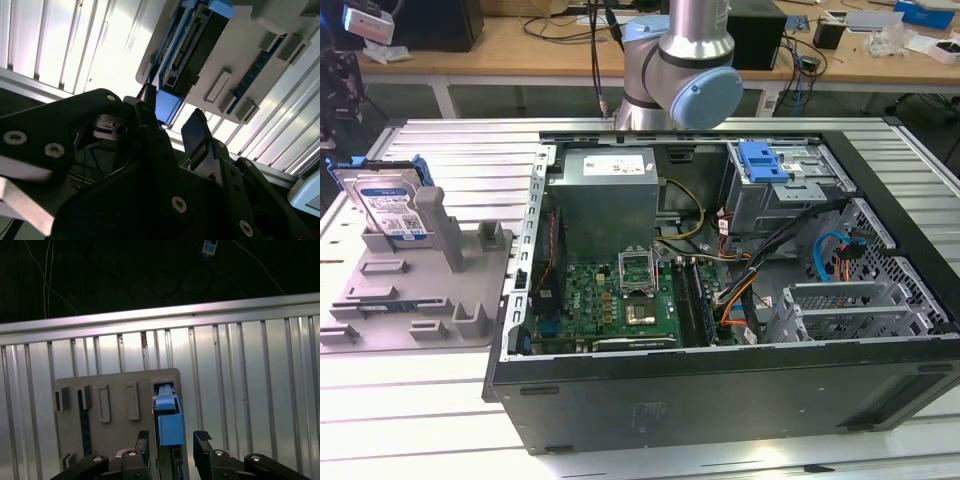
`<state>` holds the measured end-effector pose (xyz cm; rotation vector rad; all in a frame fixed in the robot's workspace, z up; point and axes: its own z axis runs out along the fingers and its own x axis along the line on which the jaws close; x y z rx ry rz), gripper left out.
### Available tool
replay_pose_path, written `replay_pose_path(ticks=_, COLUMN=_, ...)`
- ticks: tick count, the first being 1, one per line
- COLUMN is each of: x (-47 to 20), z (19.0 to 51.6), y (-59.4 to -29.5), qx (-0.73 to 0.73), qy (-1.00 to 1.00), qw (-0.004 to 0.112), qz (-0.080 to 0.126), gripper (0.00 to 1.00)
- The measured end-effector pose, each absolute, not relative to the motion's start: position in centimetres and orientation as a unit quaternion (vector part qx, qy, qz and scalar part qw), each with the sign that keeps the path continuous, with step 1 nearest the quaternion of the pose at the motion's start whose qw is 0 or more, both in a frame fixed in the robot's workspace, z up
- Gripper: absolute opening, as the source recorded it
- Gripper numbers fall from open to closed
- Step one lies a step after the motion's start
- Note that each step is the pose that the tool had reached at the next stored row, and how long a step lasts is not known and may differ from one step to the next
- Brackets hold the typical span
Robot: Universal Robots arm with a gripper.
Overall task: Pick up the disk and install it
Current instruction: 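Pick up the disk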
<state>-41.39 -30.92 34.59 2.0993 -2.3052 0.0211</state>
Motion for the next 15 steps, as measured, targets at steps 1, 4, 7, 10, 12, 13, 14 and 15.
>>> replay_pose_path(ticks=1, x=-41.41, z=34.53, y=-30.91, qx=0.674, qy=-0.739, qw=0.012, qz=0.007, gripper=0.48)
replay_pose_path(ticks=4, x=-41.41, z=34.36, y=-30.9, qx=0.675, qy=-0.738, qw=0.012, qz=0.007, gripper=0.48)
replay_pose_path(ticks=7, x=-41.41, z=34.08, y=-30.9, qx=0.678, qy=-0.735, qw=0.012, qz=0.007, gripper=0.48)
replay_pose_path(ticks=10, x=-41.41, z=33.9, y=-30.9, qx=0.69, qy=-0.724, qw=0.012, qz=0.007, gripper=0.48)
replay_pose_path(ticks=12, x=-41.41, z=33.83, y=-30.9, qx=0.695, qy=-0.719, qw=0.012, qz=0.007, gripper=0.48)
replay_pose_path(ticks=13, x=-41.41, z=33.82, y=-30.9, qx=0.696, qy=-0.718, qw=0.012, qz=0.007, gripper=0.48)
replay_pose_path(ticks=14, x=-41.41, z=33.8, y=-30.9, qx=0.697, qy=-0.717, qw=0.012, qz=0.007, gripper=0.48)
replay_pose_path(ticks=15, x=-41.41, z=33.78, y=-30.9, qx=0.697, qy=-0.717, qw=0.012, qz=0.007, gripper=0.48)
